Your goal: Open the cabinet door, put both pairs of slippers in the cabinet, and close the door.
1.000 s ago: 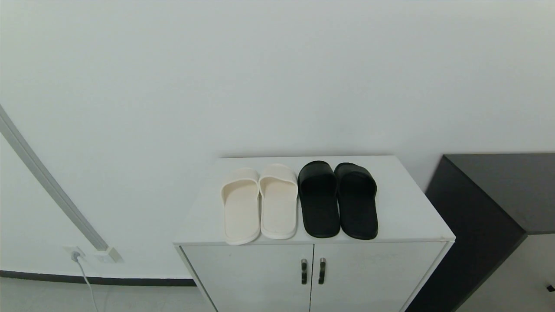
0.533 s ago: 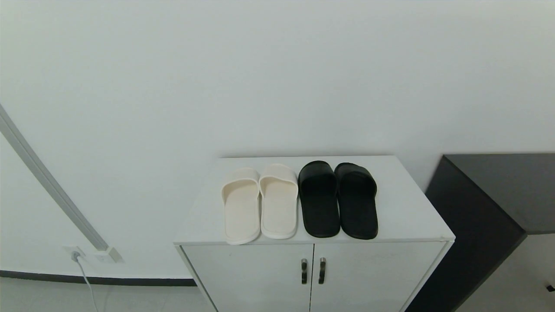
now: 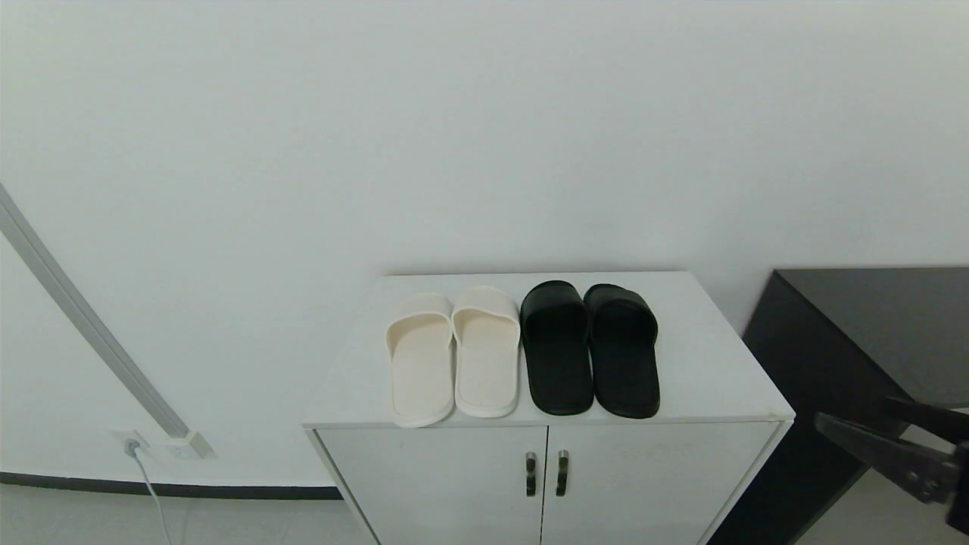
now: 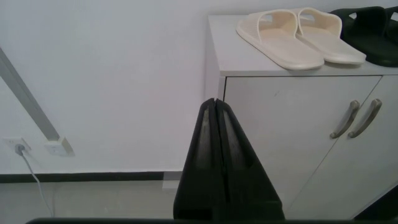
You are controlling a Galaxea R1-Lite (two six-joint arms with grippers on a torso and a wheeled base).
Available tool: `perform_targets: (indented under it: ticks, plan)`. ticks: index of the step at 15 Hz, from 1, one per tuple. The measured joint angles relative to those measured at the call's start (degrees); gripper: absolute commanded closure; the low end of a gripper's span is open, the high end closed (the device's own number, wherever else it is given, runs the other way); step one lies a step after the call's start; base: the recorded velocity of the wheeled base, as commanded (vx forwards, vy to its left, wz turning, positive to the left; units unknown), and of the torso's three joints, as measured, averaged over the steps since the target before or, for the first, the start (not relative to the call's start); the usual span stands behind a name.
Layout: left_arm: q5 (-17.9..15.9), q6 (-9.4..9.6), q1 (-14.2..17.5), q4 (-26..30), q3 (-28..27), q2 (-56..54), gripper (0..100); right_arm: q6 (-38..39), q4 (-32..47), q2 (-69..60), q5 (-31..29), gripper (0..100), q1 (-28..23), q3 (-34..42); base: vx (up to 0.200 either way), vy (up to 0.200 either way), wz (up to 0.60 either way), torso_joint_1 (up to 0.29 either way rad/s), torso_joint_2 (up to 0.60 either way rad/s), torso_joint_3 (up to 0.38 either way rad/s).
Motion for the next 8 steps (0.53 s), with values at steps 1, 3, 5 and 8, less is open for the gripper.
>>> perform_targets:
  ticks: [1,3,5,8]
  plan:
    - [0.00,-0.02,0.00,0.00,0.00,0.00,100,2.12,-0.60,3.79,-4.38,0,5.23,-3.45,0.000,0.000,0.00,0.000,0.00,0.000]
    - [-0.02,-0.02,0.00,0.00,0.00,0.00,100,4.55,-1.41,11.54,-13.91,0,13.71,-10.24,0.000,0.000,0.00,0.000,0.00,0.000]
    - [-0.09,-0.05,0.06,0.00,0.00,0.00,100,6.63,-1.58,20.00,-19.81,0,17.91,-16.93,0.000,0.000,0.00,0.000,0.00,0.000]
    - [-0.09,-0.07,-0.02,0.00,0.00,0.00,100,8.61,-1.90,32.77,-25.23,0,20.22,-27.87,0.000,0.000,0.00,0.000,0.00,0.000]
